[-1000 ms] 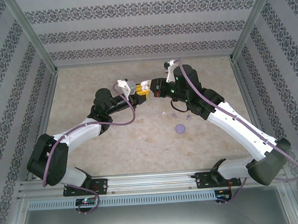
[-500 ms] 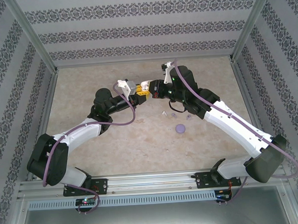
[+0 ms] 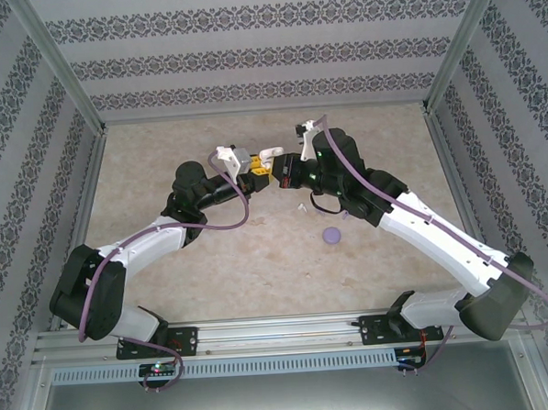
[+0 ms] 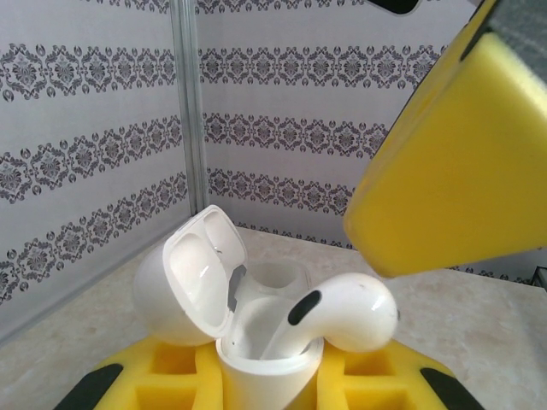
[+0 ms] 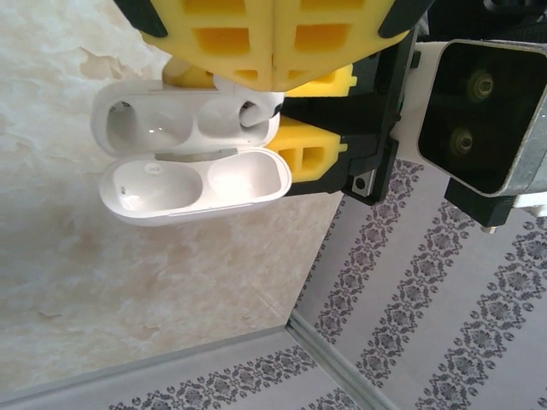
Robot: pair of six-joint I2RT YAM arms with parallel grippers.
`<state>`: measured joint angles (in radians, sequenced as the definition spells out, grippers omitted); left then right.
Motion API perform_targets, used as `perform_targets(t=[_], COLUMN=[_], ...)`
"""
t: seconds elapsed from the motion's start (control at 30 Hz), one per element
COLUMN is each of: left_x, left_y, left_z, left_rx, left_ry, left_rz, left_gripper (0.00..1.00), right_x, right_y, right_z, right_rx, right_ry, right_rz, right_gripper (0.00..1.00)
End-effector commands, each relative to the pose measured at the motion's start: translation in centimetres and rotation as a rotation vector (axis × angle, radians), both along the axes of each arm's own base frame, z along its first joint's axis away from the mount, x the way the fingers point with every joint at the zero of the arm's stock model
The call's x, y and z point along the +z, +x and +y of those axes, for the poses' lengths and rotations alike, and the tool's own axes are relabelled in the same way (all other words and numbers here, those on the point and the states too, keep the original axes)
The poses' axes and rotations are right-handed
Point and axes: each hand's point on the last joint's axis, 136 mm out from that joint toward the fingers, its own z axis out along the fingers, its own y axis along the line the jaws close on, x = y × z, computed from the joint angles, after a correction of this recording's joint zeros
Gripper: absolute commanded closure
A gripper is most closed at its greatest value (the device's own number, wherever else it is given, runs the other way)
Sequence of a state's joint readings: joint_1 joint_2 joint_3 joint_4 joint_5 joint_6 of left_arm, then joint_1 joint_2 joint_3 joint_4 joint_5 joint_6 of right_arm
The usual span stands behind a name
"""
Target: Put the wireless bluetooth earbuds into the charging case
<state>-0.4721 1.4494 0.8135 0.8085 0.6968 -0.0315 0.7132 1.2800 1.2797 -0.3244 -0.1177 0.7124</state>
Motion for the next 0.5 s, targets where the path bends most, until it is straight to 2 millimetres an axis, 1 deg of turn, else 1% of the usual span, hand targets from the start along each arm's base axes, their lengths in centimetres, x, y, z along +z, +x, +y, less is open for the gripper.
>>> perform_targets(t=[0.0, 0.13, 0.2, 0.33, 0.47], left_x=[1.8, 1.8, 1.8, 1.7, 1.8], left_y=[-0.6, -0.7, -0.7, -0.6, -0.3], left_z=[-0.7, -0.7, -0.7, -0.7, -0.8], left_rx=[-0.034, -0.037, -0.037, -0.035, -0.035], left_ry=[-0.033, -0.038, -0.039, -0.040, -0.043], left_rz=[-0.049, -0.046, -0.042, -0.039, -0.041], left_gripper=[1.00, 1.00, 1.00, 1.00, 1.00], right_x=[0.1, 0.2, 0.5, 1.0, 0.8], right_y=[0.3, 1.3, 1.4, 0.6, -0.9], right_z=[-1.4, -2.2, -2.4, -2.2, -1.5], right_rx=[-0.060, -0.094, -0.093, -0.061, -0.012], right_ry=[-0.007, -0.005, 0.001, 0.014, 0.025], right_rz=[-0.006, -0.010, -0.015, -0.013, 0.005], right_gripper=[1.00, 1.00, 1.00, 1.00, 1.00])
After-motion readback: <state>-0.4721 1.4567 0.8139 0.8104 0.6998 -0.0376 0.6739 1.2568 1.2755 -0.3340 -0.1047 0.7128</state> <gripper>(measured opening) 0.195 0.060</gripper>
